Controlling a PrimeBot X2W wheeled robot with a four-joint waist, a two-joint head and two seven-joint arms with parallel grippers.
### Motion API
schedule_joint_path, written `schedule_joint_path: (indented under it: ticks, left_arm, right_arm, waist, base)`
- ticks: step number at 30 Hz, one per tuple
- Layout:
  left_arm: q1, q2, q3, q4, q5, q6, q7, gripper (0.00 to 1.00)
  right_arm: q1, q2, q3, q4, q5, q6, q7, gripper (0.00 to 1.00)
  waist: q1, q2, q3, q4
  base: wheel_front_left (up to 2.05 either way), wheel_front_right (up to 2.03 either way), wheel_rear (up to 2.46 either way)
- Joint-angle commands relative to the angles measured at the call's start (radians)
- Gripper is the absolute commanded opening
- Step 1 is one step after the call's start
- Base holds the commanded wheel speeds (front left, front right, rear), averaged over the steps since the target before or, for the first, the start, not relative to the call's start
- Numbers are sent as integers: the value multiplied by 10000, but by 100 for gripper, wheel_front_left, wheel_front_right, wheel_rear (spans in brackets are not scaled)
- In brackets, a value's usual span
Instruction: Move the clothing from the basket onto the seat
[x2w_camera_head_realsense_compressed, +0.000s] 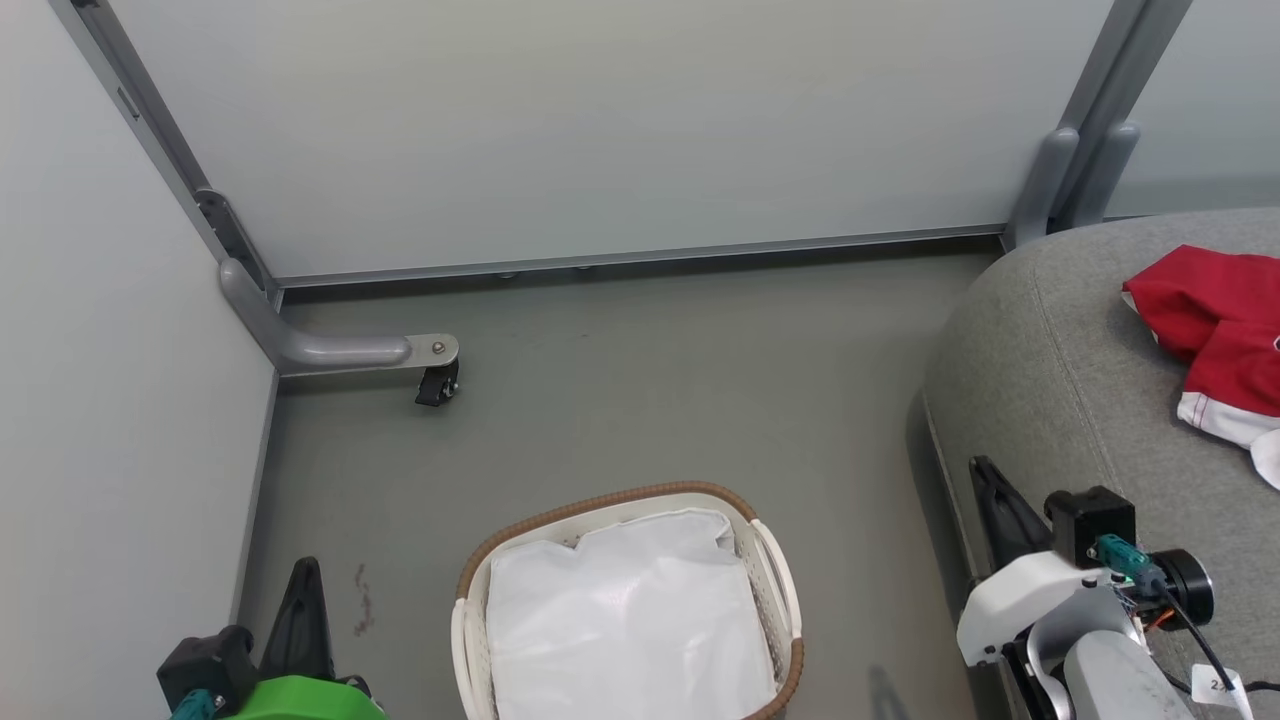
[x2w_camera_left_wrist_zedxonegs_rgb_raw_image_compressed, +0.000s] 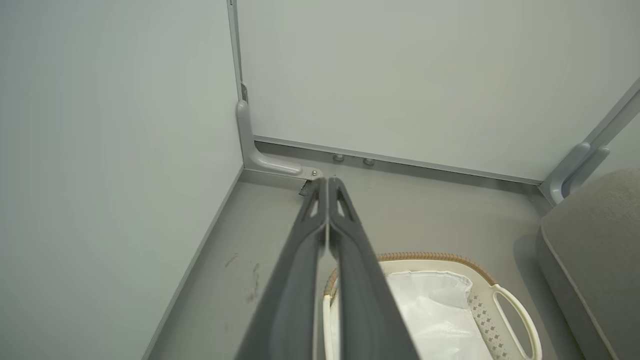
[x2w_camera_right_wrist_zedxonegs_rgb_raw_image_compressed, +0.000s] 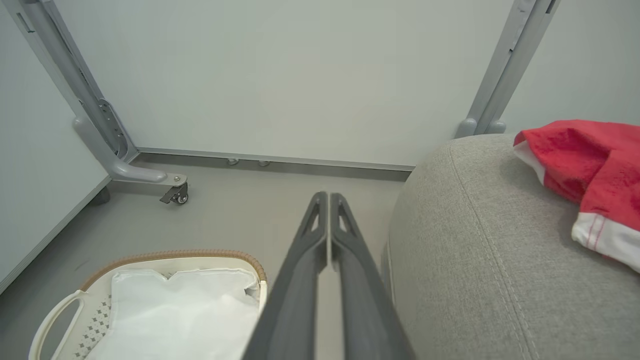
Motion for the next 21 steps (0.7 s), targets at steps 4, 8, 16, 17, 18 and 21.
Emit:
schedule_joint_path:
  ticks: [4, 8, 16, 17, 18, 21]
  left_arm:
    - [-116, 28, 109, -184, -1003, -1, 299, 0]
    - [-163, 31, 142, -270, -1719, -2, 490, 0]
    - [-264, 37, 203, -419, -3049, -4, 846, 0]
    - [-275, 38, 210, -433, -3183, -4, 883, 0]
    - [-289, 39, 219, -453, -3354, -5, 930, 0]
    - [-327, 41, 241, -500, -3798, -5, 1047, 0]
  right_arm:
    - [-165, -32, -209, -165, 1136, -1, 379, 0]
    - [-55, -39, -204, -347, 1997, -1, 539, 0]
    - [130, -53, -205, -677, 3568, -2, 828, 0]
    - [145, -54, -209, -707, 3728, -2, 862, 0]
    - [165, -56, -216, -745, 3929, -2, 905, 0]
    - [216, -60, -236, -833, 4444, -3, 1017, 0]
  waist:
    - [1, 0, -16, -8]
    - [1, 0, -30, -16]
    - [1, 0, -57, -29]
    - [1, 0, -59, -31]
    - [1, 0, -63, -33]
    - [1, 0, -73, -38]
  base:
    - [0, 0, 0]
    - [0, 0, 0]
    - [0, 0, 0]
    - [0, 0, 0]
    - [0, 0, 0]
    - [0, 0, 0]
